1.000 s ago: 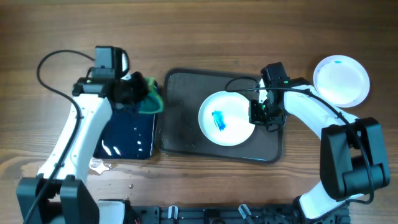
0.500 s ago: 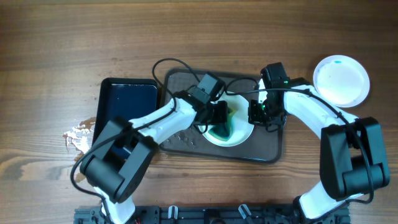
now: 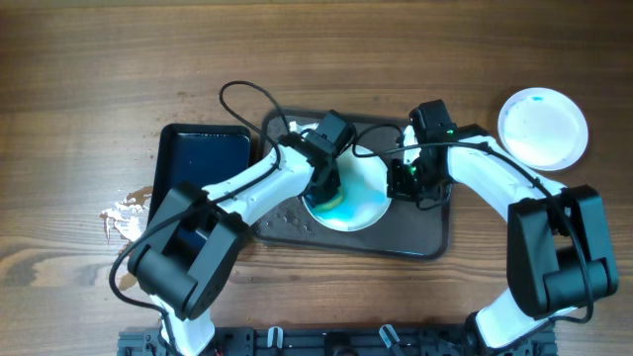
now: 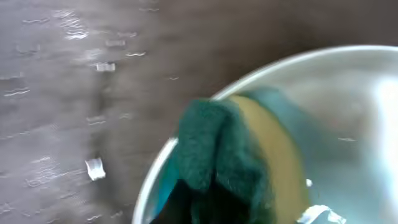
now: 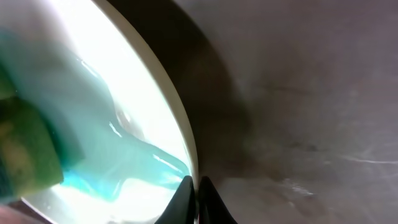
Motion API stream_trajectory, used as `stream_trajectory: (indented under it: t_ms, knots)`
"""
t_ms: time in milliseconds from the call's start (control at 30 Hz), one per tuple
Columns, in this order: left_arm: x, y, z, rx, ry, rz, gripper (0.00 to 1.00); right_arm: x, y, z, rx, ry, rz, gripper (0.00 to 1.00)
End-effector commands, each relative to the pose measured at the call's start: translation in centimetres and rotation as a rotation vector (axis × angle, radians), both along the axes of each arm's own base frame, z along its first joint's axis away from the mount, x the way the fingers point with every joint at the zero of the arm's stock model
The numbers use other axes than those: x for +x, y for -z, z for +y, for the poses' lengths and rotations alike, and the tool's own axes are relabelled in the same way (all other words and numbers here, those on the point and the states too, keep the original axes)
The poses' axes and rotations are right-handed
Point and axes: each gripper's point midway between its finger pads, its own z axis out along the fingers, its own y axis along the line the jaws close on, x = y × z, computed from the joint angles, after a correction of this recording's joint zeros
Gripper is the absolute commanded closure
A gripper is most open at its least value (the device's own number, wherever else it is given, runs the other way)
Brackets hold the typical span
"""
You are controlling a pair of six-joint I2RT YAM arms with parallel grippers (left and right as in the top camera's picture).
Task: Clean dirty plates on tray and stack at the side
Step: 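Scrub the blue paint on the held plate with the sponge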
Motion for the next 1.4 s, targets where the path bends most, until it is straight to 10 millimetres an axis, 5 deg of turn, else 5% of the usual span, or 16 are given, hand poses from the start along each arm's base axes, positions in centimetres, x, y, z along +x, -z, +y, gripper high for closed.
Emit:
stream_trajectory:
  t_ms: [0, 133, 300, 500, 600, 733, 833, 933, 1033, 1067, 1233, 1367]
  knots:
    - [-0.2, 2.1, 9.0, 0.362, -0.123, -0.029, 0.96, -0.5, 1.1, -2.1, -0.098, 0.028, 0.03, 0.96]
    - [-1.9, 3.6, 1.8, 0.072, 0.144, 0.088, 0.96, -0.5, 1.1, -2.1, -0.099, 0.028, 0.03, 0.96]
    - [-5.5, 2.7, -8.5, -0.258, 0.425, 0.12, 0.96, -0.6, 1.1, -2.2, -0.099, 0.027, 0.033, 0.96]
    - [-6.2, 0.3, -14.0, -0.525, 0.531, 0.1, 0.96, -0.6, 1.1, -2.2, -0.099, 0.027, 0.034, 0.96]
    - [-4.6, 1.2, -12.2, -0.429, 0.444, 0.064, 0.96, -0.6, 1.1, -2.2, -0.099, 0.027, 0.034, 0.96]
    - [-1.0, 2.9, -4.2, -0.136, 0.219, 0.012, 0.96, -0.6, 1.1, -2.2, -0.099, 0.024, 0.033, 0.96]
    - [1.2, 2.9, 3.7, 0.147, 0.058, -0.038, 0.96, -0.5, 1.1, -2.2, -0.099, 0.023, 0.031, 0.96]
    - [0.7, 2.8, 6.1, 0.245, 0.033, -0.019, 0.96, -0.4, 1.1, -2.1, -0.098, 0.02, 0.024, 0.96]
    - [0.6, 2.6, 5.9, 0.271, 0.035, -0.038, 0.96, -0.4, 1.1, -2.1, -0.098, 0.02, 0.026, 0.96]
    - [0.6, 2.6, 5.3, 0.258, 0.052, -0.043, 0.96, -0.5, 1.1, -2.1, -0.098, 0.02, 0.027, 0.96]
    - [-3.1, 2.1, -9.2, -0.243, 0.546, -0.005, 0.96, -0.5, 1.1, -2.1, -0.098, 0.02, 0.028, 0.96]
    - [-5.5, 0.3, -14.4, -0.378, 0.718, -0.028, 0.96, -0.6, 1.1, -2.2, -0.099, 0.02, 0.032, 0.96]
